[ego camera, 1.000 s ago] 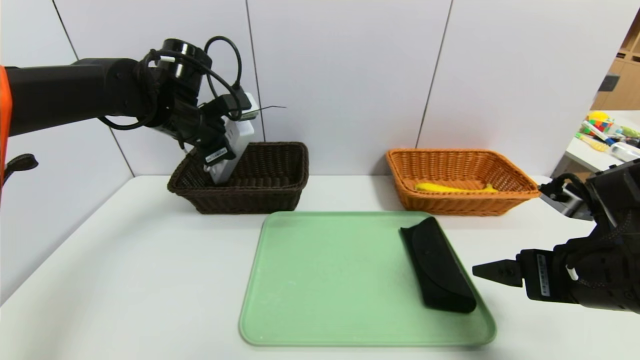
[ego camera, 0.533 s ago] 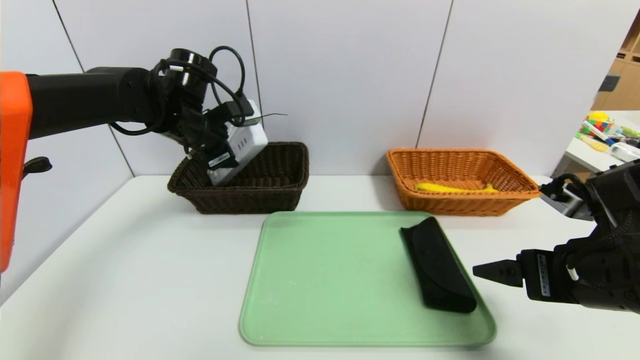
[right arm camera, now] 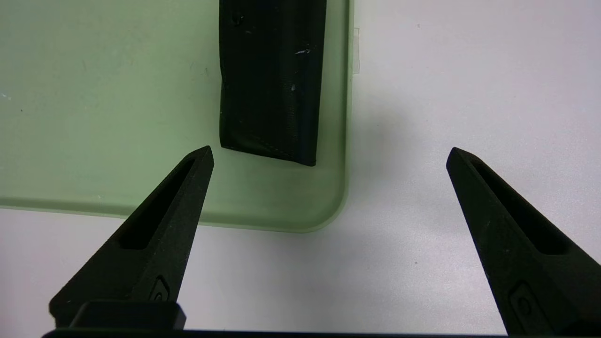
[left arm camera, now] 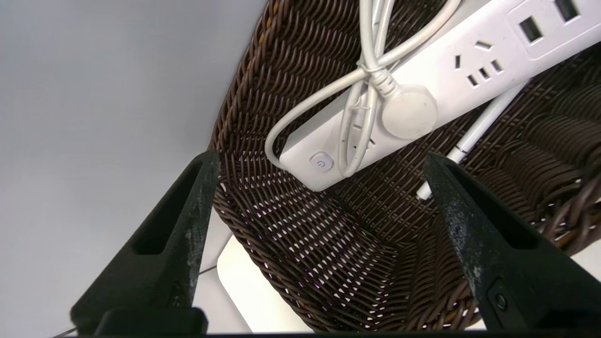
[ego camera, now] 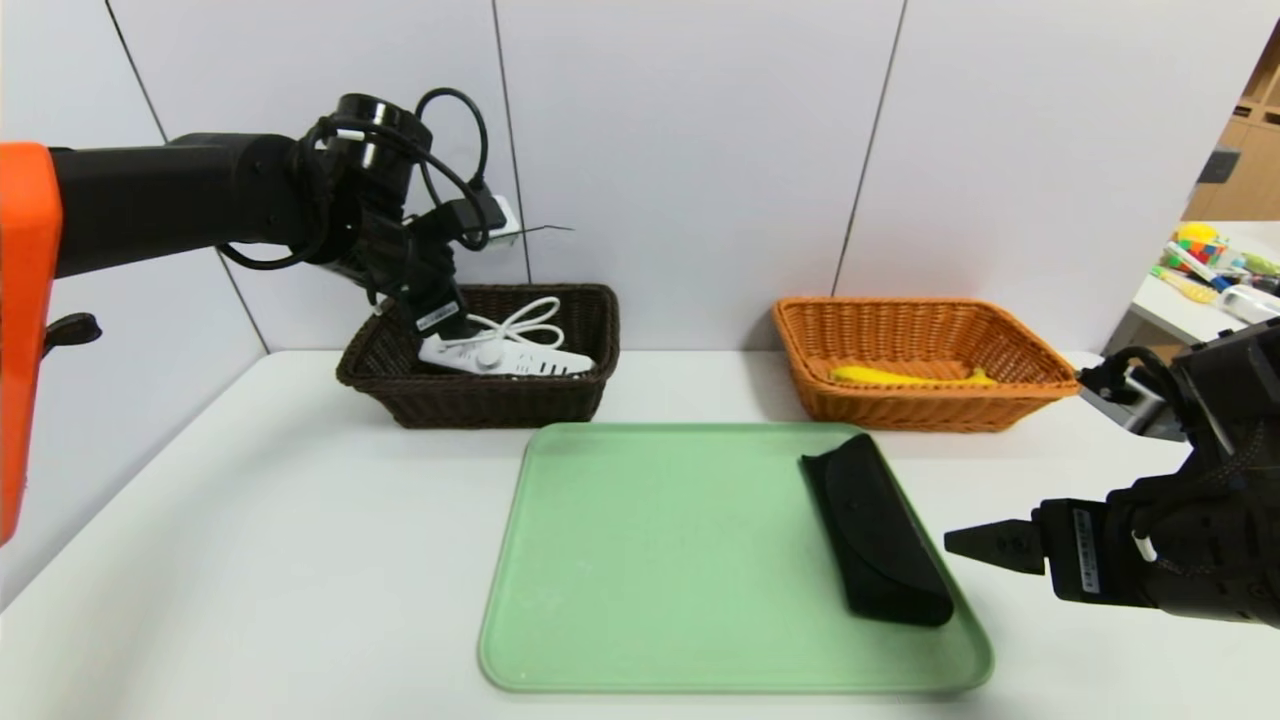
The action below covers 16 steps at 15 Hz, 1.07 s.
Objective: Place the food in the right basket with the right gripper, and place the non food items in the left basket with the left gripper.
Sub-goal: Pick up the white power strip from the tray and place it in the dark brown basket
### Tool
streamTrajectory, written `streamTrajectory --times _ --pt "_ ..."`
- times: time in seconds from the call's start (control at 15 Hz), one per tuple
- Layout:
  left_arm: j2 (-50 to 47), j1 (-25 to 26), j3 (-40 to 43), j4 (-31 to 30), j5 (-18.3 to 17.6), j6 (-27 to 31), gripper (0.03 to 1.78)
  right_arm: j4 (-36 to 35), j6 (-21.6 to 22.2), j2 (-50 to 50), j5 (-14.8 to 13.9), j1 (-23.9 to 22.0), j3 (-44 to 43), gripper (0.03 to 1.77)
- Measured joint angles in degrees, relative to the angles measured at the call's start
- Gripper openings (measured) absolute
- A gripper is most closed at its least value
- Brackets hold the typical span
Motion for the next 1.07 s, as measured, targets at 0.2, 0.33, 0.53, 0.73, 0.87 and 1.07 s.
streamTrajectory --times 0.2,0.33,0.53,0.73,0.87,1.07 --pt "-1.82 -0.05 0.00 0.00 -0.17 -0.50 1.59 0.00 0.02 -0.16 -0.07 0.00 -0.06 1.71" --pt "-4.11 -0.74 0.00 0.09 -0.41 -2.66 1.62 -0.02 -0.05 -0.27 -0.16 0.02 -0.44 1.71" --pt "-7.98 -3.25 0.00 2.51 -0.85 -10.90 1.65 0.00 -0.20 -0.35 -0.27 0.00 -1.30 1.71" --pt "-11.37 -6.34 0.37 8.35 -3.82 -21.75 1.67 0.09 -0.52 -0.83 -0.62 -0.02 -2.01 1.71" --pt "-12.79 -9.25 0.69 10.91 -4.89 -29.04 1.67 0.17 -0.50 -1.07 -0.63 -0.44 -2.34 1.71" --pt "-13.78 -14.91 0.85 12.29 -4.96 -39.80 1.67 0.17 -0.44 -1.23 -0.79 -0.91 -2.73 1.71"
